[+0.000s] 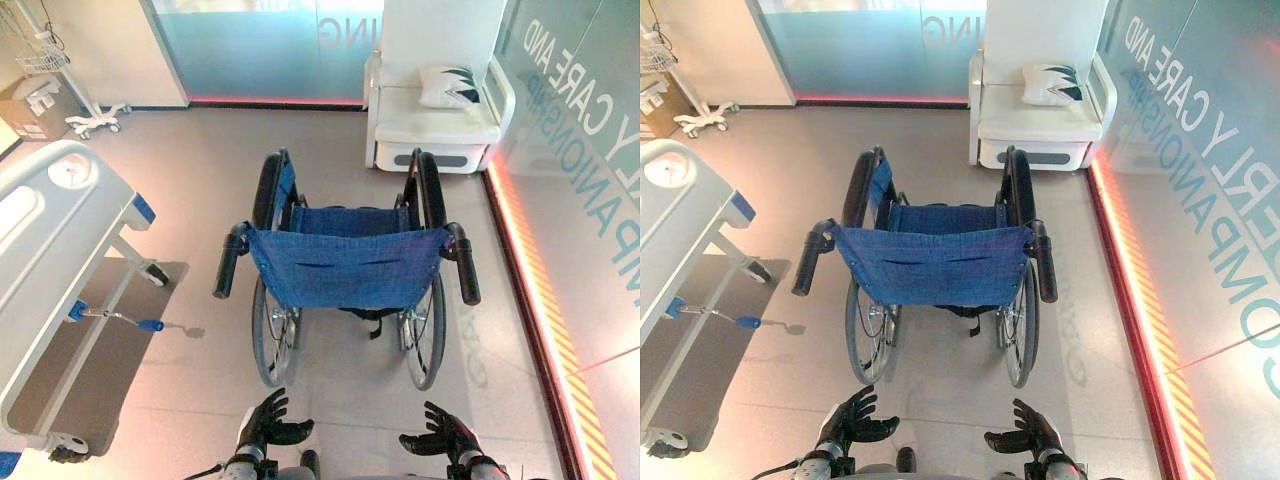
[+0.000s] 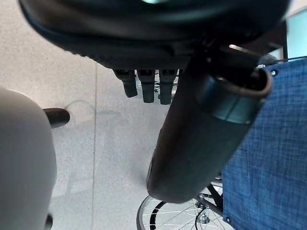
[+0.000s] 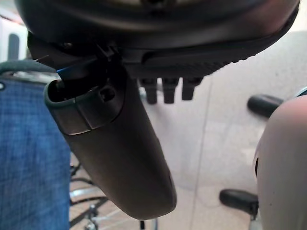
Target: Push the wheelchair next to the bed
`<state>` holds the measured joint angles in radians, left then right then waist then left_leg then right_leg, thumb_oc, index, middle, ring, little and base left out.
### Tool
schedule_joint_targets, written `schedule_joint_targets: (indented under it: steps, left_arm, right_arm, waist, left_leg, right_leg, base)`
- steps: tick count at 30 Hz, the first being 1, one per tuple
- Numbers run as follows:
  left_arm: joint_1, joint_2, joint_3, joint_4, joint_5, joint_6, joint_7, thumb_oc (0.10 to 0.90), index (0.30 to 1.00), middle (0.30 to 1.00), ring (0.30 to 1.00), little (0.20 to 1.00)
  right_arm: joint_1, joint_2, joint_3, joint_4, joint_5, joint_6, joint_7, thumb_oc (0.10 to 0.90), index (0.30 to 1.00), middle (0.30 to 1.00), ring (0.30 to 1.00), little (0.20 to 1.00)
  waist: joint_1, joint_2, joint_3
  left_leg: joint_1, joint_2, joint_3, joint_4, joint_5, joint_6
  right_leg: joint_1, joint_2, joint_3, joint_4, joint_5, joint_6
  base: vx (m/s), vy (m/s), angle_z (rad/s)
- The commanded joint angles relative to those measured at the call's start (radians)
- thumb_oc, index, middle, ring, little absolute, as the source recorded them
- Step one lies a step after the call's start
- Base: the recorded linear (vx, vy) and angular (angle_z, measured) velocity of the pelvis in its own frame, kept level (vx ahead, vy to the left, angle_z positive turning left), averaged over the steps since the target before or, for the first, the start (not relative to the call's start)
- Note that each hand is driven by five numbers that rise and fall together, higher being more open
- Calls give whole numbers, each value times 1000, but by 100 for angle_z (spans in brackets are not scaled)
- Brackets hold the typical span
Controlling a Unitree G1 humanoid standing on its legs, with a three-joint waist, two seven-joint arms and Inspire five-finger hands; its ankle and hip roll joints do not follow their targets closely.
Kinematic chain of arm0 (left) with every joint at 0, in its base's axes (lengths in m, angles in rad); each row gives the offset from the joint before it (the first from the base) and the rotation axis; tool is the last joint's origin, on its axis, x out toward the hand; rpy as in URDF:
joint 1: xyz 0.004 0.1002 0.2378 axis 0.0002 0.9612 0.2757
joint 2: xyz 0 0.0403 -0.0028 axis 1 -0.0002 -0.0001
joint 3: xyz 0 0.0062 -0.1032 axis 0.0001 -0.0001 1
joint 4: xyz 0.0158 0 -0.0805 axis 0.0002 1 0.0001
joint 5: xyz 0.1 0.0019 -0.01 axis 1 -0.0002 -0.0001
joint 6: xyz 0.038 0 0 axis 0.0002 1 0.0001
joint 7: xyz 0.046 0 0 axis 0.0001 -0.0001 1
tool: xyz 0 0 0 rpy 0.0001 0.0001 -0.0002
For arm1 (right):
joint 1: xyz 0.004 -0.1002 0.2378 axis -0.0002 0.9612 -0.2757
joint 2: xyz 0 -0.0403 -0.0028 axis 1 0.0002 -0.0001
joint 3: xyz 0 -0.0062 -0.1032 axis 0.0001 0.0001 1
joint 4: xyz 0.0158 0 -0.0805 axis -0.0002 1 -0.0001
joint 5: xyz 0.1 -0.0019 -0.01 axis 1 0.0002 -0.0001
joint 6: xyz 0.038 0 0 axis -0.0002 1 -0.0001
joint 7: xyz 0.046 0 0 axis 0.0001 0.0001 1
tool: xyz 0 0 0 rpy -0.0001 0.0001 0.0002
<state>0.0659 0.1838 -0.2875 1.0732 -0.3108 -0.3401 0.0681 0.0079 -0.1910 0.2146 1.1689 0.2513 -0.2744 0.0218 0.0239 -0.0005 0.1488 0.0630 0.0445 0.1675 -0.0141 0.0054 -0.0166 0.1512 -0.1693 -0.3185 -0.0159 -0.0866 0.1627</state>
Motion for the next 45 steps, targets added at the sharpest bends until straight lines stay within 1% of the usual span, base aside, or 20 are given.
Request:
schedule_joint_targets:
  steps: [1, 3, 10, 13, 18, 21, 22, 23, 24, 25, 26, 27, 29, 31, 34, 36, 37, 39, 44, 45]
  left_arm:
    - [-44, -27, 17, -3, 7, -38, 18, 800, 900, 900, 900, 900]
    - [-43, -28, 18, -2, -16, -29, -13, 800, 900, 900, 900, 900]
    - [-49, -35, 15, 5, -43, -13, -26, 800, 900, 900, 900, 900]
    - [-50, -37, 16, 8, -46, -12, -7, 800, 900, 900, 900, 900]
    - [-52, -35, 12, 1, -7, -12, 9, 800, 900, 900, 900, 900]
    - [-57, -33, 22, -18, -97, -16, 7, 800, 900, 900, 900, 900]
    - [-61, -27, 60, -54, -181, -6, 18, 800, 900, 900, 900, 900]
    - [-62, -24, 68, -64, -195, -9, 25, 800, 900, 900, 900, 900]
    - [-65, -5, 114, -119, -234, 4, 50, 800, 900, 900, 900, 900]
    - [-66, -1, 123, -131, -241, -3, 62, 800, 900, 900, 900, 900]
    - [-69, 9, 141, -156, -254, -2, 75, 800, 900, 900, 900, 900]
    - [-83, 43, 183, -213, -275, -1, 115, 800, 900, 900, 900, 900]
    - [-94, 75, 218, -262, -302, -35, 156, 800, 900, 900, 900, 900]
    - [-97, 95, 247, -300, -308, -29, 178, 800, 900, 900, 900, 900]
    - [-118, 152, 321, -383, -269, -72, 267, 800, 900, 900, 900, 900]
    - [-128, 175, 347, -416, -245, -83, 318, 800, 900, 900, 900, 900]
    - [-140, 200, 371, -453, -218, -103, 359, 800, 900, 900, 900, 900]
    - [-155, 239, 387, -513, -168, -131, 408, 800, 900, 900, 900, 900]
    - [-211, 318, 394, -675, -121, -135, 448, 800, 900, 900, 900, 900]
    - [-224, 332, 394, -709, -110, -121, 456, 800, 900, 900, 900, 900]
  right_arm:
    - [-44, -24, 40, -52, 22, -71, -36, 800, 900, 900, 900, 900]
    - [-43, -22, 43, -50, 12, -70, -49, 800, 900, 900, 900, 900]
    - [-48, -20, 47, -49, -15, -73, -94, 800, 900, 900, 900, 900]
    - [-53, -21, 47, -51, -3, -74, -103, 800, 900, 900, 900, 900]
    - [-62, -26, 42, -51, -16, -52, -162, 800, 900, 900, 900, 900]
    - [-66, -35, 45, -71, -15, -54, -194, 800, 900, 900, 900, 900]
    - [-71, -47, 37, -128, 20, -30, -219, 800, 900, 900, 900, 900]
    - [-72, -50, 34, -144, 26, -22, -224, 800, 900, 900, 900, 900]
    - [-79, -73, 10, -208, 60, -6, -247, 800, 900, 900, 900, 900]
    - [-81, -79, 3, -221, 69, -2, -248, 800, 900, 900, 900, 900]
    - [-87, -91, -9, -245, 85, -10, -258, 800, 900, 900, 900, 900]
    - [-98, -121, -42, -289, 119, -13, -266, 800, 900, 900, 900, 900]
    - [-108, -150, -76, -332, 146, -48, -294, 800, 900, 900, 900, 900]
    - [-115, -176, -104, -369, 158, -39, -297, 800, 900, 900, 900, 900]
    - [-139, -260, -185, -466, 165, -34, -313, 800, 900, 900, 900, 900]
    - [-151, -292, -204, -505, 160, -32, -331, 800, 900, 900, 900, 900]
    - [-167, -318, -219, -546, 161, -33, -351, 800, 900, 900, 900, 900]
    - [-193, -349, -237, -602, 152, -54, -395, 800, 900, 900, 900, 900]
    - [-259, -393, -271, -742, 137, -46, -458, 800, 900, 900, 900, 900]
    - [-270, -397, -276, -772, 130, -44, -469, 800, 900, 900, 900, 900]
  waist:
    - [12, 28, 24]
    - [11, 28, 23]
    - [7, 30, 19]
    - [7, 30, 18]
    - [8, 31, 18]
    - [8, 33, 19]
    - [10, 30, 17]
    - [10, 29, 17]
    - [13, 24, 12]
    - [14, 23, 11]
    - [15, 21, 10]
    - [15, 17, 6]
    - [14, 17, 2]
    - [13, 16, 0]
    - [4, 18, -10]
    - [2, 20, -18]
    - [0, 21, -23]
    - [-2, 22, -26]
    - [-5, 31, -32]
    - [-6, 33, -32]
  left_leg:
    - [38, -10, -4, -3, -46, 8]
    - [39, -11, -3, -4, -46, 9]
    - [44, -13, -1, -9, -47, 11]
    - [46, -14, -1, -10, -48, 11]
    - [48, -14, -1, -10, -48, 13]
    - [56, -15, -3, -12, -43, 12]
    - [64, -15, -5, -17, -44, 12]
    - [66, -14, -5, -18, -44, 12]
    - [68, -10, -3, -20, -44, 12]
    - [69, -8, -3, -21, -44, 12]
    - [69, -6, -1, -22, -44, 12]
    - [74, -1, 3, -28, -42, 12]
    - [81, 2, 5, -37, -39, 12]
    - [86, 4, 8, -41, -38, 11]
    - [104, 4, 10, -52, -37, 8]
    - [102, 3, 11, -55, -34, 7]
    - [104, 2, 11, -57, -35, 6]
    - [107, 2, 12, -58, -36, 5]
    - [100, 1, 16, -57, -36, 1]
    - [97, 0, 17, -57, -36, 1]
  right_leg:
    - [-58, 8, -20, 64, 46, -63]
    - [-58, 9, -19, 63, 45, -65]
    - [-56, 12, -13, 59, 46, -64]
    - [-54, 13, -12, 58, 46, -65]
    - [-54, 13, -10, 60, 45, -66]
    - [-49, 13, -7, 58, 51, -65]
    - [-45, 12, -6, 55, 55, -63]
    - [-44, 12, -6, 54, 55, -63]
    - [-43, 13, -5, 52, 57, -62]
    - [-43, 14, -4, 52, 58, -61]
    - [-43, 15, -3, 51, 58, -61]
    - [-42, 18, 1, 49, 59, -62]
    - [-39, 20, 4, 46, 59, -62]
    - [-36, 21, 4, 45, 58, -62]
    - [-23, 23, 7, 42, 51, -61]
    - [-24, 23, 7, 38, 53, -62]
    - [-22, 22, 8, 37, 50, -63]
    - [-21, 21, 8, 37, 47, -64]
    - [-26, 18, 10, 37, 42, -65]
    - [-28, 17, 11, 38, 41, -64]
  base:
    - [0, 0, 0]
    - [0, 0, 0]
    - [0, 0, 0]
    - [0, 0, 0]
    - [0, 0, 0]
    - [21, -4, 0]
    - [54, -12, 0]
    - [58, -48, -2]
    - [19, -51, -3]
    - [15, -65, -1]
    - [12, -50, 2]
    - [13, -44, 2]
    - [0, 0, 0]
    - [0, 0, 0]
    - [45, 32, -1]
    - [31, 49, -2]
    - [30, 45, -2]
    - [12, 25, 0]
    - [3, 35, 1]
    - [-19, 33, 3]
